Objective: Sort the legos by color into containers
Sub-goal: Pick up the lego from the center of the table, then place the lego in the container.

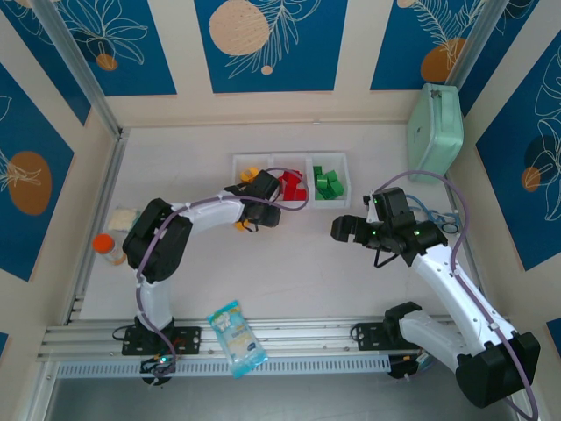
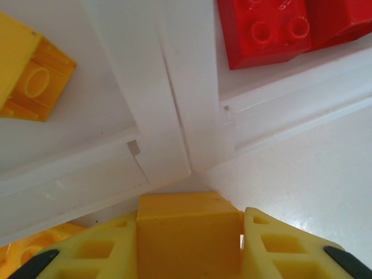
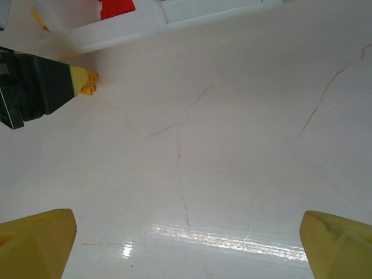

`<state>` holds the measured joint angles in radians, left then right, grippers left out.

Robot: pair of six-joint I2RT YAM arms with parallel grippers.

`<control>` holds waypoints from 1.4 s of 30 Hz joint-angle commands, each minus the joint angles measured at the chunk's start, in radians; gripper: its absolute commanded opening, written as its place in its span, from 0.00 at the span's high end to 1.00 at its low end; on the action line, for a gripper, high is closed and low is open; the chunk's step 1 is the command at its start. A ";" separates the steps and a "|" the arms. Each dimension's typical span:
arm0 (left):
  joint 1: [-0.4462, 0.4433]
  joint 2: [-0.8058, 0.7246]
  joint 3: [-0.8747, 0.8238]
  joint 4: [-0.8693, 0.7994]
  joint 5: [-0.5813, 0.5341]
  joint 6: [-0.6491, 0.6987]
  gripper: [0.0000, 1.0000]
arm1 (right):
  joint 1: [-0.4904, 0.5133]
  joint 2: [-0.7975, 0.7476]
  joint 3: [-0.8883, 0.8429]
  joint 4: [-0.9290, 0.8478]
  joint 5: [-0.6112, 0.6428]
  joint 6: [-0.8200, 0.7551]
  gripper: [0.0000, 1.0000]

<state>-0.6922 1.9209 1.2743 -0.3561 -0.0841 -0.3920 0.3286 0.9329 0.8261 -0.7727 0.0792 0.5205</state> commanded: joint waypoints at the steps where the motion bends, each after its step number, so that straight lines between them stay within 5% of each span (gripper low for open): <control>1: -0.016 -0.037 -0.003 -0.037 -0.030 -0.016 0.69 | -0.006 -0.014 0.007 -0.019 -0.012 -0.010 0.01; 16: -0.007 -0.265 0.059 -0.188 -0.205 0.090 0.73 | -0.013 -0.007 -0.015 0.024 -0.030 0.003 0.01; 28: 0.141 -0.076 0.296 -0.280 -0.155 0.126 0.74 | -0.010 -0.021 -0.032 0.018 -0.051 0.018 0.01; 42: 0.185 0.132 0.474 -0.277 -0.043 0.106 0.66 | -0.011 -0.070 -0.031 -0.025 -0.052 0.025 0.01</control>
<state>-0.5156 2.0239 1.7035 -0.6216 -0.1654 -0.2817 0.3202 0.8837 0.7906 -0.7605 0.0490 0.5323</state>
